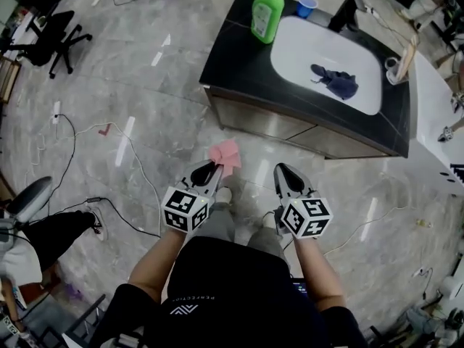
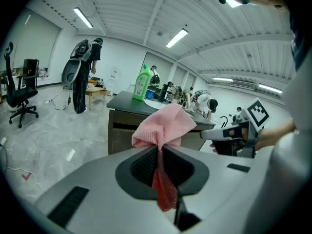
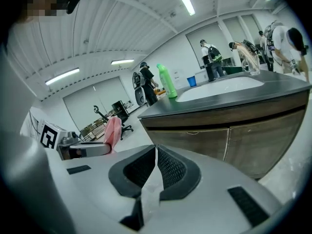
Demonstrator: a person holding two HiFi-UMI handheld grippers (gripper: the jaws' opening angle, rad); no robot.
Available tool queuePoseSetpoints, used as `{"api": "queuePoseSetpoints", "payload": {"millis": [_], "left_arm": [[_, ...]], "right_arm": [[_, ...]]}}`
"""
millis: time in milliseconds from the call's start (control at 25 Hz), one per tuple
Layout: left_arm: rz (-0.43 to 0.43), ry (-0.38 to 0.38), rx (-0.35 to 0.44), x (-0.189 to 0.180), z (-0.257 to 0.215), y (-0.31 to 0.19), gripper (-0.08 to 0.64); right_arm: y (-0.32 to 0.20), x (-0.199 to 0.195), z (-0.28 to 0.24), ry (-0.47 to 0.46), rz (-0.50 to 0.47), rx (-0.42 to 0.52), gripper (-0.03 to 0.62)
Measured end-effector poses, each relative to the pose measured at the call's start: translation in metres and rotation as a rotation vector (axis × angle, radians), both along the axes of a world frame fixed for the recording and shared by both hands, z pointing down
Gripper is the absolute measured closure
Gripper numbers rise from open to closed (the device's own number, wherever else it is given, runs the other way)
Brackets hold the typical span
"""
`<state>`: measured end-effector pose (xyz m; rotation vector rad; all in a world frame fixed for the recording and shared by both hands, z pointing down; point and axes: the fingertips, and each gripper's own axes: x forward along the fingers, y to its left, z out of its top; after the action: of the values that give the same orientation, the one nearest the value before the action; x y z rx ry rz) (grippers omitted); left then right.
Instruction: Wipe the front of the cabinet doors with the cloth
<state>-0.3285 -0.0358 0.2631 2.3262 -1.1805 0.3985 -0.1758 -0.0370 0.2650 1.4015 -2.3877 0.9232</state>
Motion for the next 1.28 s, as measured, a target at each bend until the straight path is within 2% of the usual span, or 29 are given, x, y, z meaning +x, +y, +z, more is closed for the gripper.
{"api": "queuePoseSetpoints", "payload": {"millis": [280, 480, 720, 880, 1120, 1280], "left_arm": [[0.042, 0.006, -0.05, -0.013, 0.035, -0.032, 0.528], [0.031, -0.004, -0.033, 0.01, 0.055, -0.049, 0.528], [0.006, 0.018, -0.089, 0.027, 0.083, -0.04, 0.528], [-0.037, 0.01, -0.079, 0.022, 0.105, -0.05, 0.528], [-0.128, 0.0, -0.033, 0.001, 0.127, -0.089, 0.528], [-0.194, 0.002, -0.006, -0.016, 0.138, -0.116, 0.528]], "right_arm": [[-0.016, -0.017, 0.024, 0.03, 0.063, 0.011, 0.552], [-0.032, -0.013, 0.046, 0.049, 0.037, 0.031, 0.552], [-0.04, 0.0, 0.077, 0.051, 0.043, 0.008, 0.552], [-0.053, 0.007, 0.098, 0.045, 0.037, -0.002, 0.552], [-0.077, -0.002, 0.117, 0.053, -0.027, 0.016, 0.552], [-0.085, -0.007, 0.123, 0.041, -0.022, 0.011, 0.552]]}}
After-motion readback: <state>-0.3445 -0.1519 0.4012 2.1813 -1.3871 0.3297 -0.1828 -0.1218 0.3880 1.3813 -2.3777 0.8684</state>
